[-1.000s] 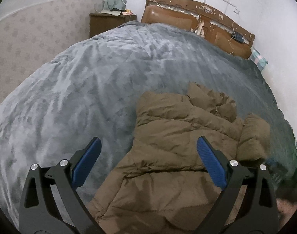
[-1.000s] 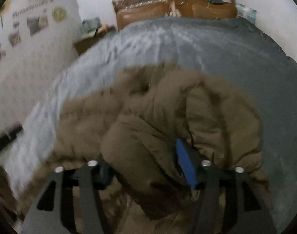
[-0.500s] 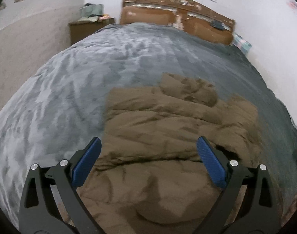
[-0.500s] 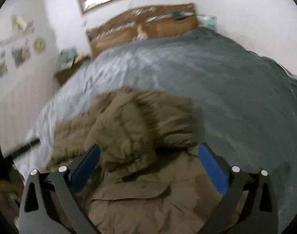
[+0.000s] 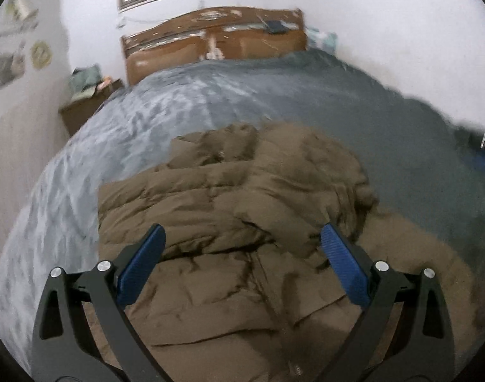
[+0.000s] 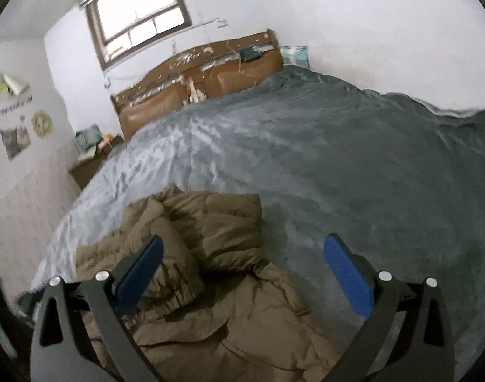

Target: Fold large clothes

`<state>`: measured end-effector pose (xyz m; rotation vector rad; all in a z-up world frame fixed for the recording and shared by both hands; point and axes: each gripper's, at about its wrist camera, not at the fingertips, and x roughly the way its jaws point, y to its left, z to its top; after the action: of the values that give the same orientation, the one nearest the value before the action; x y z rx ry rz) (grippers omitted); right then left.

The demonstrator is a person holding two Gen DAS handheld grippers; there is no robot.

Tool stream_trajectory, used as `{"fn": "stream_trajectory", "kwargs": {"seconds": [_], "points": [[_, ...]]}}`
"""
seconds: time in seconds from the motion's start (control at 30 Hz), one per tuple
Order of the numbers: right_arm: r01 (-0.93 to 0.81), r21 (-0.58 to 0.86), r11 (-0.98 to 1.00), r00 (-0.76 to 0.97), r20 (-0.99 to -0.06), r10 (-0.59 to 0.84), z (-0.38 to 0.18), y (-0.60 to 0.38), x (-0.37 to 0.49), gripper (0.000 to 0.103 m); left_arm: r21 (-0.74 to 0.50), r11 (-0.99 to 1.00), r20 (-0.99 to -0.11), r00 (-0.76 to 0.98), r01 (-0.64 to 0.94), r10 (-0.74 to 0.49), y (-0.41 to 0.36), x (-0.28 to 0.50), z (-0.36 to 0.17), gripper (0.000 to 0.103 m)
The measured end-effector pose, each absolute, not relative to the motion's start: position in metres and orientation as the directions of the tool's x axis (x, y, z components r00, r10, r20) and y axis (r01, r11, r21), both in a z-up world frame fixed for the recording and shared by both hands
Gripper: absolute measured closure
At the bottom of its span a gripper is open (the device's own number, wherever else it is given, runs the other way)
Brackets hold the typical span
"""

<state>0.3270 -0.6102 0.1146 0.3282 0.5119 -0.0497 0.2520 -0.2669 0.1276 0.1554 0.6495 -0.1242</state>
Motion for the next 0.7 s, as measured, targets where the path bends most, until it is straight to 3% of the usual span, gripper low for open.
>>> {"fn": "stream_trajectory", "kwargs": {"seconds": [0.27, 0.43, 0.6, 0.7], "points": [[0.170, 0.453, 0.875, 0.891, -0.450, 0.060, 0.109, -0.653, 0.313, 0.002, 0.237, 0.939, -0.646, 0.763, 0.250, -0.040, -0.326, 0.267, 0.099, 0.006], [0.185, 0.479, 0.858, 0.870, -0.486, 0.083, 0.093, -0.664, 0.320, 0.002, 0.318, 0.911, -0.662, 0.749, 0.263, 0.015, -0.341, 0.280, 0.078, 0.006], [0.188, 0.464, 0.866, 0.868, -0.492, 0.075, 0.090, -0.662, 0.321, 0.002, 0.323, 0.909, -0.706, 0.707, 0.263, 0.046, -0.343, 0.297, 0.061, 0.006], [0.174, 0.455, 0.873, 0.863, -0.498, 0.087, 0.089, -0.656, 0.325, 0.002, 0.319, 0.902, -0.735, 0.676, 0.291, 0.042, -0.343, 0.305, 0.049, 0.015]]}}
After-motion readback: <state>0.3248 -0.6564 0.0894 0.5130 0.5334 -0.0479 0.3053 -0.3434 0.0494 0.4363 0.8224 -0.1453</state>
